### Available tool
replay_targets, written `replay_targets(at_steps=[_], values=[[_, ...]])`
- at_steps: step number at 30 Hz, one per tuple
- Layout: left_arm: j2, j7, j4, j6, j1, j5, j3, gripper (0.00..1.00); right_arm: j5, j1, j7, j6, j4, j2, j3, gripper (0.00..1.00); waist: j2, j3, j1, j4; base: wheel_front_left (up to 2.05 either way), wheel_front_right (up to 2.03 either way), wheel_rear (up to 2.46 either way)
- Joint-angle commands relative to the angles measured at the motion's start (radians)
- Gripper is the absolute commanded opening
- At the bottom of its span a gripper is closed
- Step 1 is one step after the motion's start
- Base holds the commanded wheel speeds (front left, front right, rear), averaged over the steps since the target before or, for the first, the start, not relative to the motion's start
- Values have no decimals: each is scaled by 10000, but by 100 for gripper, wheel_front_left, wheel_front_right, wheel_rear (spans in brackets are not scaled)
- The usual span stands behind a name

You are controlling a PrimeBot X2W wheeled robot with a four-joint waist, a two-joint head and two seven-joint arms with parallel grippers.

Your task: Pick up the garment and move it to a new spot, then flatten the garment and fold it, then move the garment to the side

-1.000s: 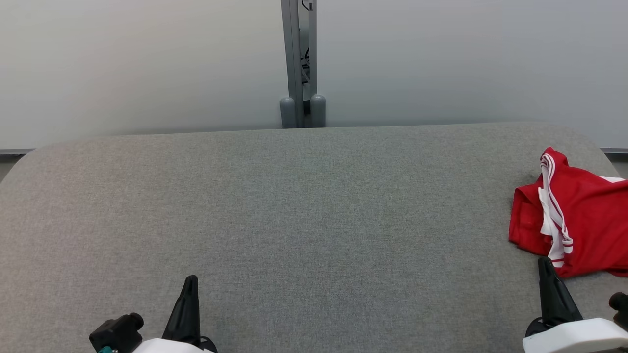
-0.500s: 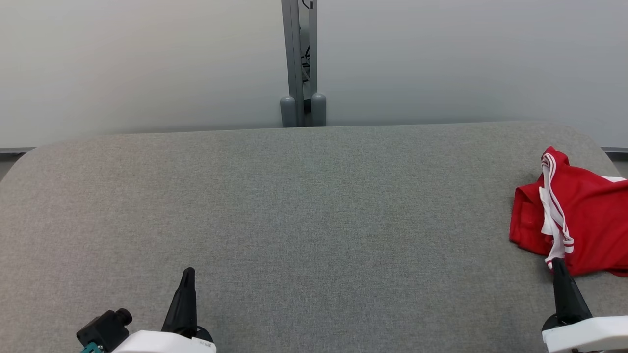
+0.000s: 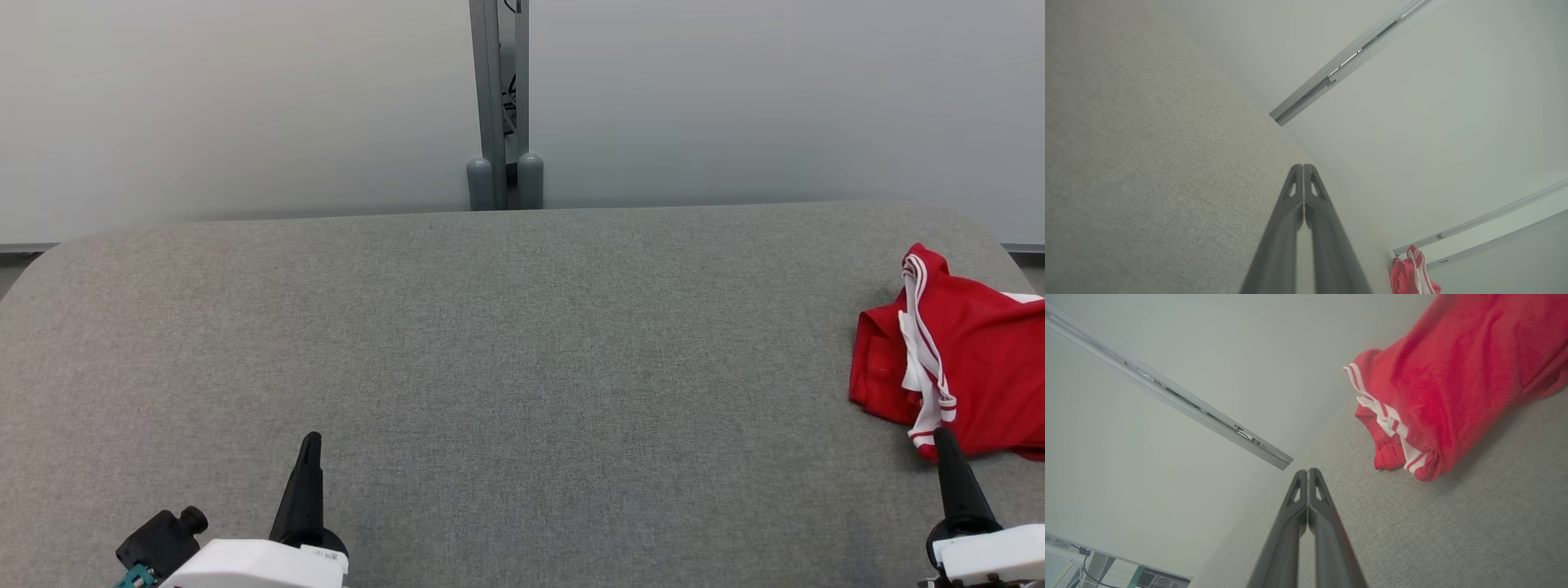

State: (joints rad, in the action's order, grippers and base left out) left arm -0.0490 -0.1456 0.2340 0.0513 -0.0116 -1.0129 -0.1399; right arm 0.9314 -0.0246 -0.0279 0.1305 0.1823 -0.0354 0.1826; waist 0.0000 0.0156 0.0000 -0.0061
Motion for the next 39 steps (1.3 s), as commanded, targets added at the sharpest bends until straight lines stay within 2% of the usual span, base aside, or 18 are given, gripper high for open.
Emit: replay_targets(at_steps=[1, 39], values=[[-60, 19, -142, 61, 295, -259, 64, 0, 263, 237, -84, 4, -113, -98, 62, 0, 0, -2, 0, 1, 0, 0, 0], [-87, 583, -288, 519, 673, -3827, 179, 0, 4227, 269, -1521, 4, -288, -159, 891, 0, 0, -83, 0, 31, 0, 0, 0]])
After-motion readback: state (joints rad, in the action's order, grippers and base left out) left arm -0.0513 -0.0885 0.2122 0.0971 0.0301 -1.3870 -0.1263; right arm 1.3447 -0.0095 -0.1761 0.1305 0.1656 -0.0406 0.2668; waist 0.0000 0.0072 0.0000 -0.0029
